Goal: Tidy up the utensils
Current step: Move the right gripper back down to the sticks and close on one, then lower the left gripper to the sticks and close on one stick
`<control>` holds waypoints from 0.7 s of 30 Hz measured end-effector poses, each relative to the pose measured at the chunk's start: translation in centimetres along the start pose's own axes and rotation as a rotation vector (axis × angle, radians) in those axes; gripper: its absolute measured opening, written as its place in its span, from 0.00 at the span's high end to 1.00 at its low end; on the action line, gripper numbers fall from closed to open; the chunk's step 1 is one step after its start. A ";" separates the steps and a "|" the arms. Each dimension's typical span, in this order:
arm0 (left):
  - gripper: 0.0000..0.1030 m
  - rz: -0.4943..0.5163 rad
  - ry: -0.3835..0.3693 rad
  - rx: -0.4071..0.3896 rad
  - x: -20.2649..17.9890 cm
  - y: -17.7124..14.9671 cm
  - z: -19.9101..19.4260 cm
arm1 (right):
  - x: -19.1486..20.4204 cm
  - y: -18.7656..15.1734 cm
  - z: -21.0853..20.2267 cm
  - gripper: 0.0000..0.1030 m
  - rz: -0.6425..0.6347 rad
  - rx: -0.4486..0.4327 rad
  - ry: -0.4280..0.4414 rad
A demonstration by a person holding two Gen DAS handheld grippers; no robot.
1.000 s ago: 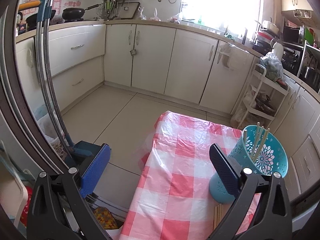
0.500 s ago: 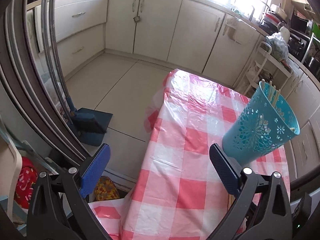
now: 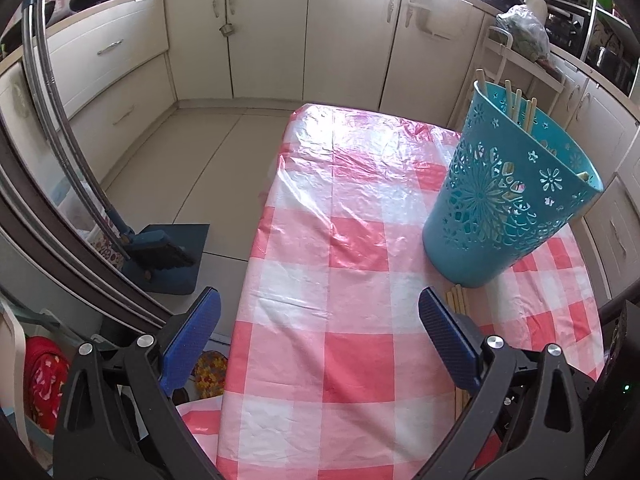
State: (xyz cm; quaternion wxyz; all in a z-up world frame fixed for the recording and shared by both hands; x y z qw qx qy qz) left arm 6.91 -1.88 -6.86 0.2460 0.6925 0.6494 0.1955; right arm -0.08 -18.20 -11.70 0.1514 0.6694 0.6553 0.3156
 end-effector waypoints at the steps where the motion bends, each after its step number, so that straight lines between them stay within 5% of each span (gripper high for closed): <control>1: 0.08 0.006 0.000 0.002 -0.2 0.0 0.1 | 0.2 0.0 0.1 0.86 -0.014 0.007 -0.012; 10: 0.08 0.105 -0.052 0.070 -3.3 -2.1 1.7 | -0.4 -0.4 -0.4 0.93 -0.114 0.031 -0.060; 21: 0.08 0.139 -0.088 0.158 -7.1 -3.9 4.6 | -4.2 -1.7 -2.5 0.94 -0.026 0.011 -0.042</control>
Point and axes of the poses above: each gripper's, at about its wrist camera, not at the fingertips, and z roughly the way its jaws point, x to its left, y to its top, the point moved 7 cm from there along z, roughly the way its jaws point, and after that the axes turned 1 degree about y, right-handed, at the moved point
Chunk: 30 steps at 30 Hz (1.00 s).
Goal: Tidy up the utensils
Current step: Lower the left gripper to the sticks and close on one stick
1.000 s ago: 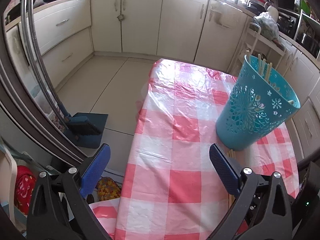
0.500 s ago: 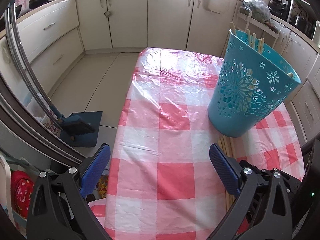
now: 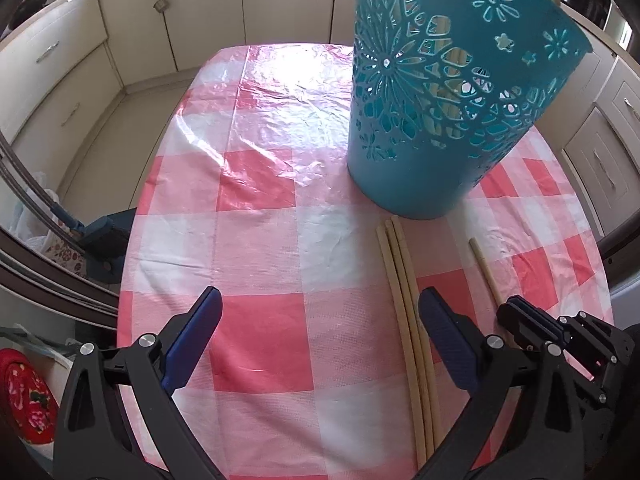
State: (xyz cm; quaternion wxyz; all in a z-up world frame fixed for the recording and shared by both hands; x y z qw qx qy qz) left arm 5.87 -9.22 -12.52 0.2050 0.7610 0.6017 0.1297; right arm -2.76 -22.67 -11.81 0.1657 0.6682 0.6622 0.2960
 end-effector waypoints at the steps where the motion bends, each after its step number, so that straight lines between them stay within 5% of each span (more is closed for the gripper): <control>1: 0.08 -0.005 -0.001 0.005 -0.1 0.0 0.3 | 0.0 0.0 0.0 0.94 -0.001 -0.003 0.002; 30: 0.08 0.001 0.049 0.025 -0.1 0.1 2.1 | -0.6 0.1 0.0 0.94 0.030 -0.012 0.047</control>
Point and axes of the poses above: each gripper's, at about its wrist camera, not at the fingertips, and z roughly the way its jaws point, x to its left, y to its top, the point moved 7 cm from there along z, roughly the way its jaws point, and after that the axes turned 1 degree about y, right-handed, at the moved point
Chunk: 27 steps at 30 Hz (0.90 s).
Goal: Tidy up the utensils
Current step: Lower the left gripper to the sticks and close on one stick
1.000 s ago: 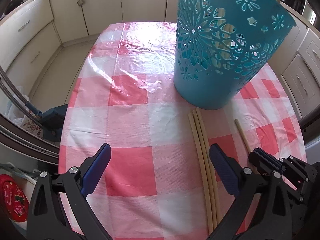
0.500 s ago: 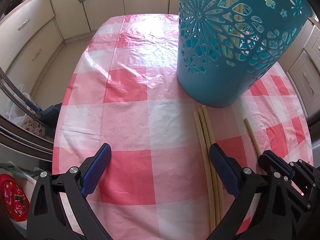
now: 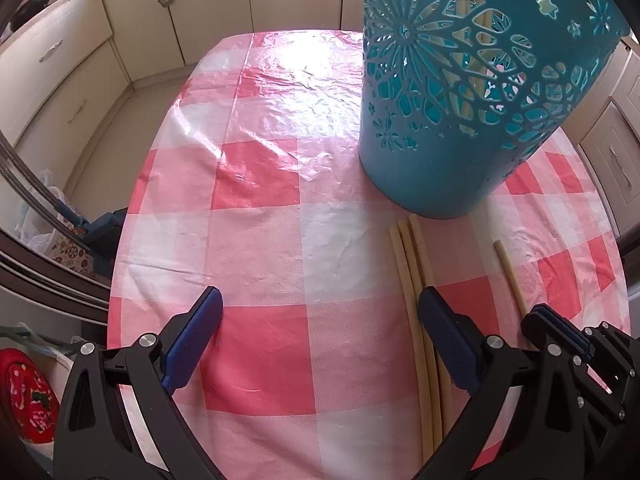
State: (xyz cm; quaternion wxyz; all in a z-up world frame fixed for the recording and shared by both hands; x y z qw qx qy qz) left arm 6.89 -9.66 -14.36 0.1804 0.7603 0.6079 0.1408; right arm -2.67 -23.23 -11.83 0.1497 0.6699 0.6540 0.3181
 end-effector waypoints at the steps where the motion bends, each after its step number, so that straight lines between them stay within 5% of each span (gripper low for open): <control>1: 0.09 -0.002 -0.003 0.001 0.0 0.0 0.0 | 0.0 0.0 0.0 0.94 0.001 0.000 0.001; 15: 0.12 0.008 -0.002 -0.013 -0.1 0.3 0.0 | 0.0 0.0 0.0 0.94 0.002 -0.001 0.004; 24: 0.30 0.054 0.024 -0.042 -1.1 0.5 0.0 | 0.0 0.2 0.2 0.94 -0.001 0.002 0.007; 27: 0.47 0.075 0.009 -0.055 -1.6 0.7 -0.2 | 0.1 0.2 0.3 0.94 -0.013 0.000 -0.003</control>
Point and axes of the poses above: each gripper's, at about its wrist camera, not at the fingertips, and z roughly the way its jaws point, x to its left, y to its top, the point moved 7 cm from there along z, roughly the way its jaws point, and after that the axes turned 1 degree about y, right-handed, at the moved point
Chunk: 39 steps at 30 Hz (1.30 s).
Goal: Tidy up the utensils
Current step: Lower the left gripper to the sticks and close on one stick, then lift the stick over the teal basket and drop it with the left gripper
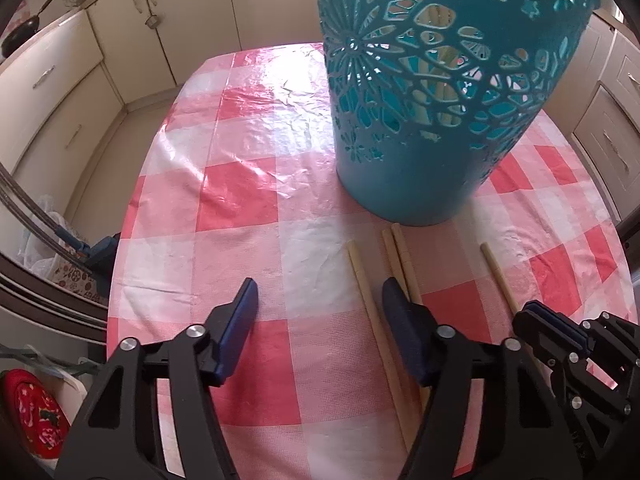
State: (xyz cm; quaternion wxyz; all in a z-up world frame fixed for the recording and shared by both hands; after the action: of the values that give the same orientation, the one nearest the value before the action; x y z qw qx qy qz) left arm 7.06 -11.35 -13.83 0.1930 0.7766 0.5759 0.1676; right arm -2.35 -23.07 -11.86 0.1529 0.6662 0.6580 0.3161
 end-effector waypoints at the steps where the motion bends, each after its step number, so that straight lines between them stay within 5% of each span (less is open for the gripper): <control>1: 0.55 0.010 -0.007 -0.004 -0.3 0.1 -0.1 | 0.1 0.0 0.0 0.94 -0.006 0.001 -0.005; 8: 0.94 0.022 -0.060 -0.007 -1.5 0.1 -0.4 | 0.0 0.3 0.3 0.94 -0.018 0.010 -0.028; 21: 0.96 -0.055 -0.146 0.008 0.6 0.2 -1.8 | 0.4 0.9 0.8 0.94 -0.062 0.063 -0.078; 39: 0.96 -0.247 -0.183 -0.239 9.0 3.4 -12.4 | -0.1 0.9 0.8 0.94 -0.052 0.043 -0.038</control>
State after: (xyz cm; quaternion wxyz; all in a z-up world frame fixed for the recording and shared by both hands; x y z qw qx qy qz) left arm 6.42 -2.26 -1.07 0.3545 0.6835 0.6229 0.1386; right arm -1.13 -23.02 -11.94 0.1595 0.6578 0.6787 0.2850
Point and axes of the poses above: each gripper's, at about its wrist camera, not at the fingertips, and z roughly the way its jaws point, x to its left, y to its top, the point moved 7 cm from there along z, roughly the way its jaws point, and after that the axes turned 1 degree about y, right-handed, at the moved point
